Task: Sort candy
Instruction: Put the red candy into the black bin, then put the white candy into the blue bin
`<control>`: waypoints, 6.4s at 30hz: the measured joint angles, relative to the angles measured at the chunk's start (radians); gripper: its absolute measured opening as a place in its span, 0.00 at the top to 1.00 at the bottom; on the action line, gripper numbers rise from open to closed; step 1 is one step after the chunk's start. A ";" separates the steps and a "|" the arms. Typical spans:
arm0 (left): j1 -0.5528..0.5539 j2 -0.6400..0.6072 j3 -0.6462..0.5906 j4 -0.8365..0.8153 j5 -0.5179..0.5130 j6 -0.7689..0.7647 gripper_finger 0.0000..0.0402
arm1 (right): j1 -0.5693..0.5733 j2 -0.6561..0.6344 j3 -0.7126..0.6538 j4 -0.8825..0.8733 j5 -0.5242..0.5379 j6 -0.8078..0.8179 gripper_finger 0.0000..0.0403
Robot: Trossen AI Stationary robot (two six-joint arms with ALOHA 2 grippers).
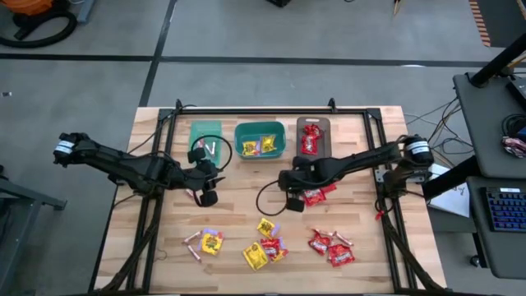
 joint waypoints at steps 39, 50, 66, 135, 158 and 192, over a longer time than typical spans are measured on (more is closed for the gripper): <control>0.000 0.000 -0.004 0.037 -0.003 0.056 0.76 | 0.004 0.143 -0.098 0.070 0.093 -0.162 0.71; 0.000 0.000 -0.004 0.043 -0.003 0.053 0.76 | -0.011 0.142 -0.077 0.086 0.025 -0.173 0.97; 0.000 0.000 -0.004 0.045 -0.003 0.053 0.76 | -0.056 -0.056 0.065 -0.016 -0.011 -0.180 0.98; -0.056 0.000 -0.004 -0.354 0.504 -0.970 0.76 | -0.382 -0.212 -0.046 0.066 -0.251 -0.224 0.63; -0.056 0.000 -0.003 -0.554 0.359 -1.440 0.76 | -0.382 -0.221 -0.037 -0.026 -0.253 -0.261 0.63; -0.054 0.357 -0.097 -0.463 0.283 -1.632 0.70 | -0.382 -0.222 -0.049 0.025 -0.253 -0.198 0.63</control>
